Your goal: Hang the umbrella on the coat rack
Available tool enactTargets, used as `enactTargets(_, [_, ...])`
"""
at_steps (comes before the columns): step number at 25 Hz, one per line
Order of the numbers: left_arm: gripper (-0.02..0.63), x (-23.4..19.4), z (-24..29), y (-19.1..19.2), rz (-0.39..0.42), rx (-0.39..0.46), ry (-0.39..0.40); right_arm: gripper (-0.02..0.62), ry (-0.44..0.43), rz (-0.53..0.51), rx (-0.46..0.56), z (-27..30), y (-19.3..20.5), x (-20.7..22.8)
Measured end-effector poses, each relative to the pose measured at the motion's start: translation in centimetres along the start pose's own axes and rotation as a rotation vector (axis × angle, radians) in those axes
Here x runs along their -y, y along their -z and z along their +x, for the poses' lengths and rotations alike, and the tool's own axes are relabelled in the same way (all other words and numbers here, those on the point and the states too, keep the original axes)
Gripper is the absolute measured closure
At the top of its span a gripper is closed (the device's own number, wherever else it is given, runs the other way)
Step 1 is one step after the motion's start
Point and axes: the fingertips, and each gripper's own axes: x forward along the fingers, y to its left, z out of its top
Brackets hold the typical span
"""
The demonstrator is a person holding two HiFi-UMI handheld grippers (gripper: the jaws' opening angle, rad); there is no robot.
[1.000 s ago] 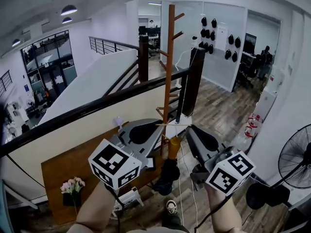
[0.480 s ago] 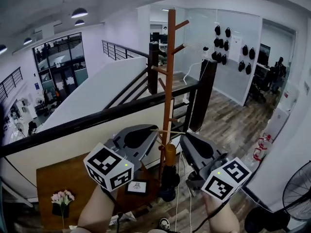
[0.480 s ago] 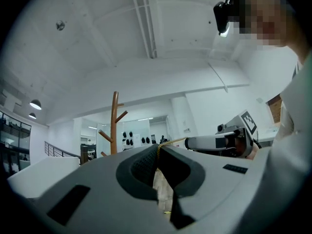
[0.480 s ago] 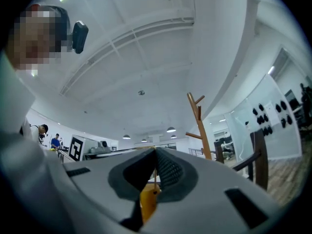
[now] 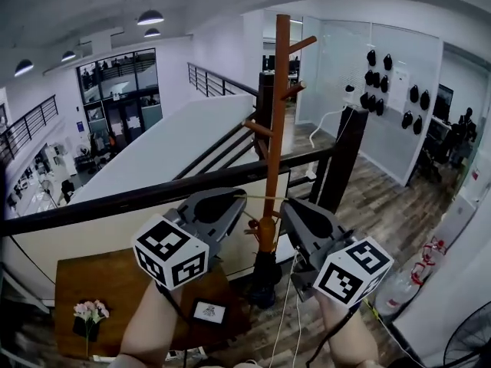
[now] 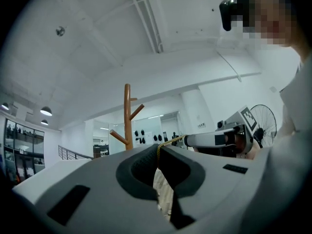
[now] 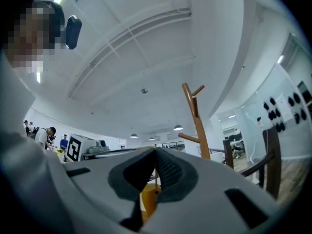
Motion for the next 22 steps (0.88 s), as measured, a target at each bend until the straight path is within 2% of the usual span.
enactTargets(4, [0.606,-2.6,1.0,-0.3,-0.053,0.006,-0.003,0.586,-0.036,0.025,0.007,2.7,-0.3,1.3])
enactTargets(9, [0.606,-5.5,1.6,-0.4,-0.006,-0.007,-0.050,0.586,-0.054,0.034,0.009,5.4,-0.5,2.0])
enactTargets(16, [0.606,-9.8,3.5,-2.1,-0.023,0.014,-0.004,0.586,-0.045,0.062,0.033,9.2,-1.9,3.1])
enactTargets(22, [0.605,-13.9,5.0,-3.8,-0.100,0.067,0.026,0.586,-0.033,0.069,0.043,12.8,-3.3,3.6])
